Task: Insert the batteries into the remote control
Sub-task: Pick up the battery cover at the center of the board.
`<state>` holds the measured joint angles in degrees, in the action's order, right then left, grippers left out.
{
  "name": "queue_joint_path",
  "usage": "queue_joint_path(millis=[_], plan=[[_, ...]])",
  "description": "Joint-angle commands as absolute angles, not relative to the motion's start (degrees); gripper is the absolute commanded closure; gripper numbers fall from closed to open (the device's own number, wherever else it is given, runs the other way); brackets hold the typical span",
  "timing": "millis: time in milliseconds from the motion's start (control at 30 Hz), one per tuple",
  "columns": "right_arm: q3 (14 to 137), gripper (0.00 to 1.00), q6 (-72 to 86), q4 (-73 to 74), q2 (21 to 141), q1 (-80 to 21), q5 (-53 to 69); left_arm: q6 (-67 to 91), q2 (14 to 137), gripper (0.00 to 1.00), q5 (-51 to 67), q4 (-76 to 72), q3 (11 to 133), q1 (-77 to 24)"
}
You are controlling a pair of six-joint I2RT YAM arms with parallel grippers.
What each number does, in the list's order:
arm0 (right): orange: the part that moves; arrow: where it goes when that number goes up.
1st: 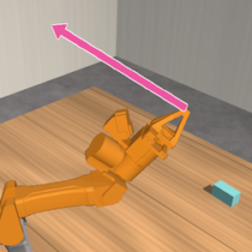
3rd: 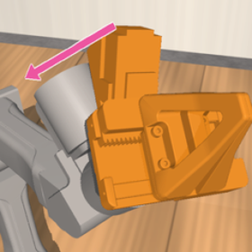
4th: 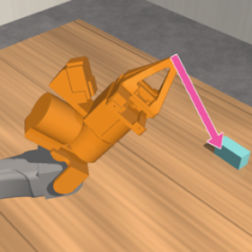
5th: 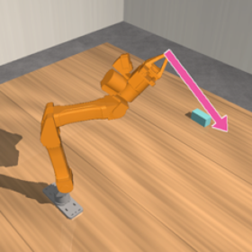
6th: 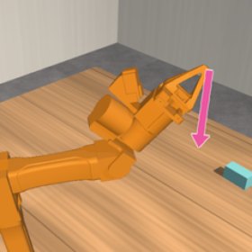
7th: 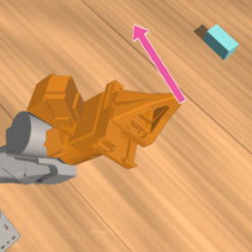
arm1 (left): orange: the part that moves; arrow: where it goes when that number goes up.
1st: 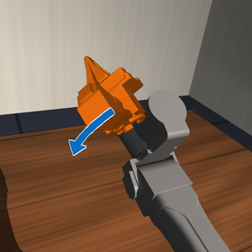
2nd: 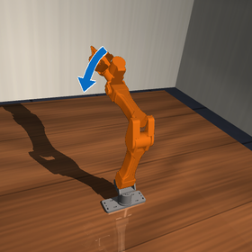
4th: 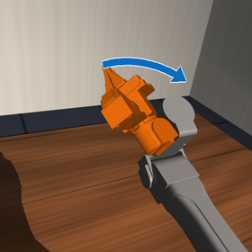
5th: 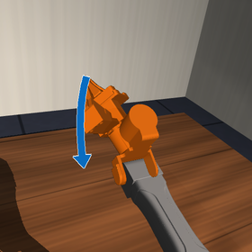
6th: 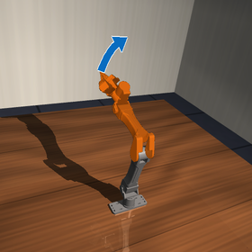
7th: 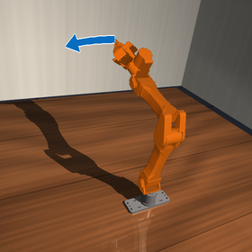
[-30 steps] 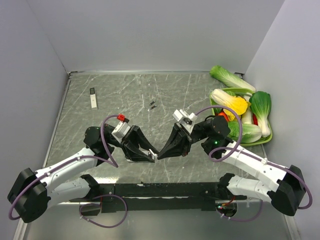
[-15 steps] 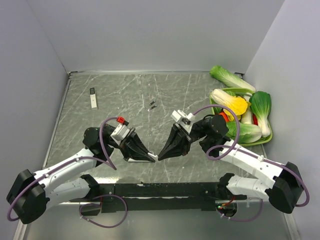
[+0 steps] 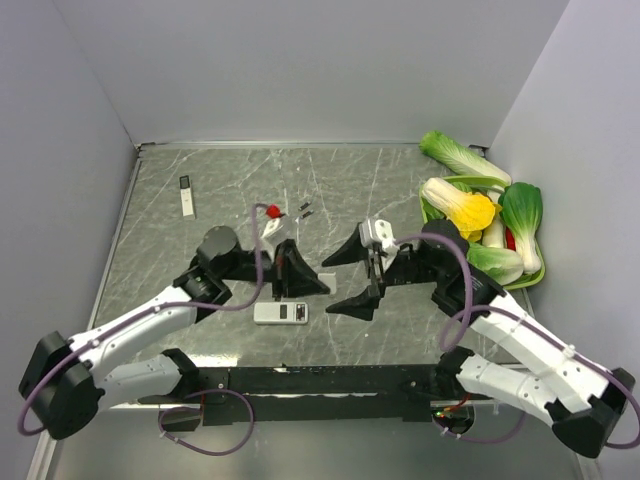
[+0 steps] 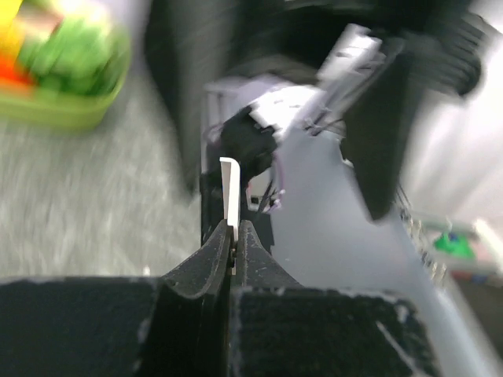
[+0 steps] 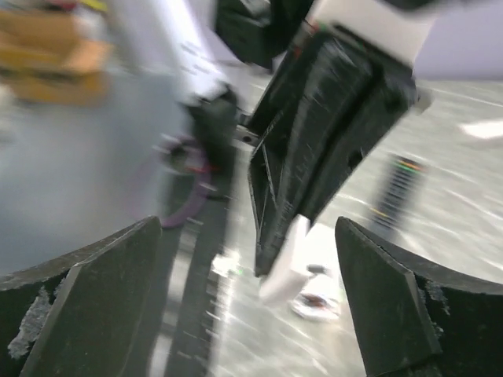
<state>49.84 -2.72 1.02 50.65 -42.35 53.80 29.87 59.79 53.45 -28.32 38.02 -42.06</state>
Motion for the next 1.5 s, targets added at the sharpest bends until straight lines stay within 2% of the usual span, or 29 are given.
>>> queue_joint_path(millis=[0,167,333,633,867,1467], plan=[[48.88,0.0,-23.0,14.41,45.19,-43.42,35.53,35.58,66.34,0.99,45.79,-15.21,39.91,-40.52],[46.76,0.0,-29.96,16.17,44.38,-48.94,23.05,45.43,68.03,0.99,45.09,-19.5,36.04,-38.68],[46.85,0.0,-34.45,17.59,49.56,-55.54,12.33,48.86,64.69,0.99,44.12,-19.52,33.75,-36.04],[47.02,0.03,-38.23,12.84,56.6,-60.03,4.75,50.01,61.08,0.99,45.17,-17.93,32.43,-33.49],[49.04,0.11,-39.99,12.3,57.39,-60.21,7.55,48.96,61.35,0.99,45.18,-15.91,33.22,-33.4],[52.38,0.22,-42.01,12.03,60.55,-60.73,9.66,47.64,61.61,0.99,46.49,-13.45,34.72,-33.4]])
